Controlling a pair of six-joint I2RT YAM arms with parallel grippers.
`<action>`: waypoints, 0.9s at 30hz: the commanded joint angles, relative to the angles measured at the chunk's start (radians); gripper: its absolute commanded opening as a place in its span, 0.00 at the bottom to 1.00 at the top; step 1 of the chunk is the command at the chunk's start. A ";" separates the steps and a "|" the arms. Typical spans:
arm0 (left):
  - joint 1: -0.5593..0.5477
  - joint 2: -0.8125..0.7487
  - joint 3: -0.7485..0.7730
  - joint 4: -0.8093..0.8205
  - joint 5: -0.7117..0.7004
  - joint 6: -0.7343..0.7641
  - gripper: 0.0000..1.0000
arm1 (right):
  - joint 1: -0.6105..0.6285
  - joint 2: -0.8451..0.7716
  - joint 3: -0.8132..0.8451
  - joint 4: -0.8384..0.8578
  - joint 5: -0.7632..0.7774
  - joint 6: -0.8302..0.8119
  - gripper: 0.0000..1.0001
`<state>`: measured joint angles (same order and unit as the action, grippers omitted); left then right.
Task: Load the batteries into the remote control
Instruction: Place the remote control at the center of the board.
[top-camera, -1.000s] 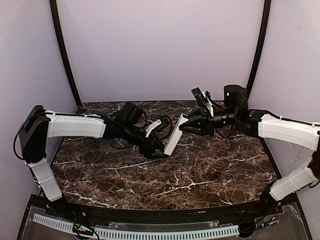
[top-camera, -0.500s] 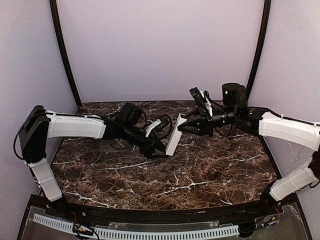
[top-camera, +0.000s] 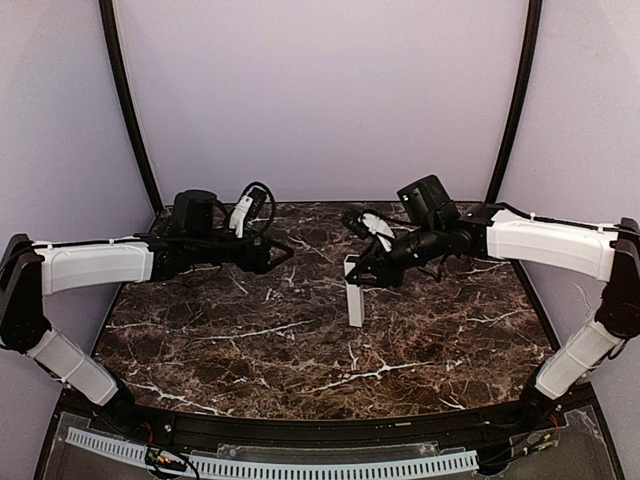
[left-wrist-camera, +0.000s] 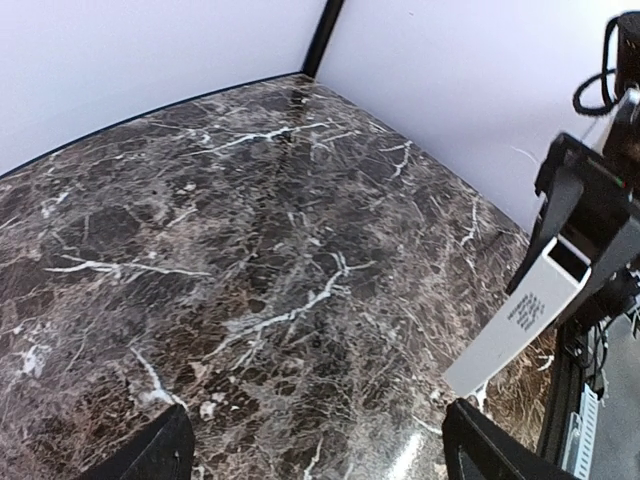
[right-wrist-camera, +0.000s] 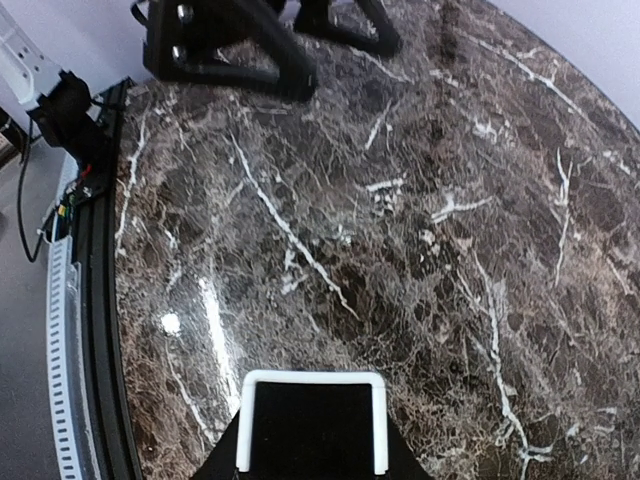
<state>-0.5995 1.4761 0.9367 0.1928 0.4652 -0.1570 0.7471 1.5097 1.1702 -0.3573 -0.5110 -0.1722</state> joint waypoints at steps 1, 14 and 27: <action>0.029 -0.047 -0.054 0.061 -0.121 -0.069 0.87 | 0.042 0.062 0.060 -0.115 0.127 -0.010 0.00; 0.043 -0.084 -0.092 0.095 -0.131 -0.068 0.87 | 0.136 0.257 0.017 -0.141 0.290 0.016 0.00; 0.046 -0.079 -0.091 0.081 -0.159 -0.063 0.87 | 0.165 0.400 0.143 -0.264 0.321 0.040 0.00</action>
<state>-0.5591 1.4254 0.8604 0.2775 0.3374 -0.2222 0.8963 1.7950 1.3132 -0.4717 -0.2386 -0.1429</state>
